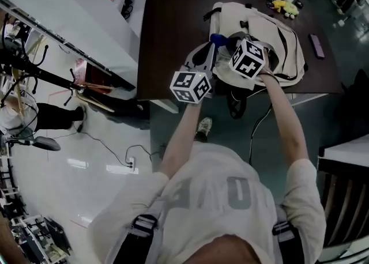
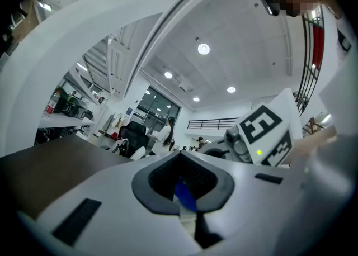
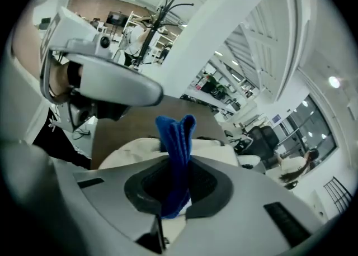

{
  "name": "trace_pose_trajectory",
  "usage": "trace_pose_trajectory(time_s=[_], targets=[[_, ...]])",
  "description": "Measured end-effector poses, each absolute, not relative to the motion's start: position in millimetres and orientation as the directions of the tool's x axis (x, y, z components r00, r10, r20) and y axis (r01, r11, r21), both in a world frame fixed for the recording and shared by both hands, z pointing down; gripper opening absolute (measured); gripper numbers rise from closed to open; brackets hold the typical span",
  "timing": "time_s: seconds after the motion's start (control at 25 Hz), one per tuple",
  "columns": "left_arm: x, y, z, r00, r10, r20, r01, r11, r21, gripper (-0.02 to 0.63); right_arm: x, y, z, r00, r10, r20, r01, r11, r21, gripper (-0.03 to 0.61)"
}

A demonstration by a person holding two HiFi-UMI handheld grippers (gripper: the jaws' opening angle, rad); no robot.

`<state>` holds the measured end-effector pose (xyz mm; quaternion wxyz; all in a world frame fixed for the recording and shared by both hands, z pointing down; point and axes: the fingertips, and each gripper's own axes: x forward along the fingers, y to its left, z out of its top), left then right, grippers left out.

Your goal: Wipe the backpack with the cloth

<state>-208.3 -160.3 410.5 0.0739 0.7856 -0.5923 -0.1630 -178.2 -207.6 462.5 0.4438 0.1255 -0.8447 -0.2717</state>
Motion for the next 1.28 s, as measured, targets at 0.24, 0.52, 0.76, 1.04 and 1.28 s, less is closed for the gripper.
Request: trace_pose_trajectory(time_s=[0.24,0.52,0.76,1.04,1.28], targets=[[-219,-243,386,0.326,-0.927,-0.186,-0.878,-0.370,0.304,0.002,-184,-332,394,-0.537,-0.591,0.602,-0.090,0.750,0.656,0.041],[-211,-296,396,0.393,-0.908,-0.145,-0.847,-0.418,0.327,0.002,-171,-431,398,-0.449,-0.629,0.635,-0.119,0.747,0.655,0.041],[-203,-311,419,0.381,-0.921,-0.080,-0.863,-0.385,0.327,0.002,-174,-470,461,-0.409,-0.553,0.726,-0.042,0.806,0.590,0.041],[-210,-317,430,0.338,-0.940,-0.046,-0.883,-0.333,0.330,0.002,-181,-469,489,-0.416,-0.523,0.744,0.014,0.814,0.580,0.041],[-215,-309,425,0.325,-0.942,-0.088,-0.878,-0.335,0.342,0.002,-178,-439,486,-0.412,-0.525,0.745,0.062,0.800,0.597,0.041]])
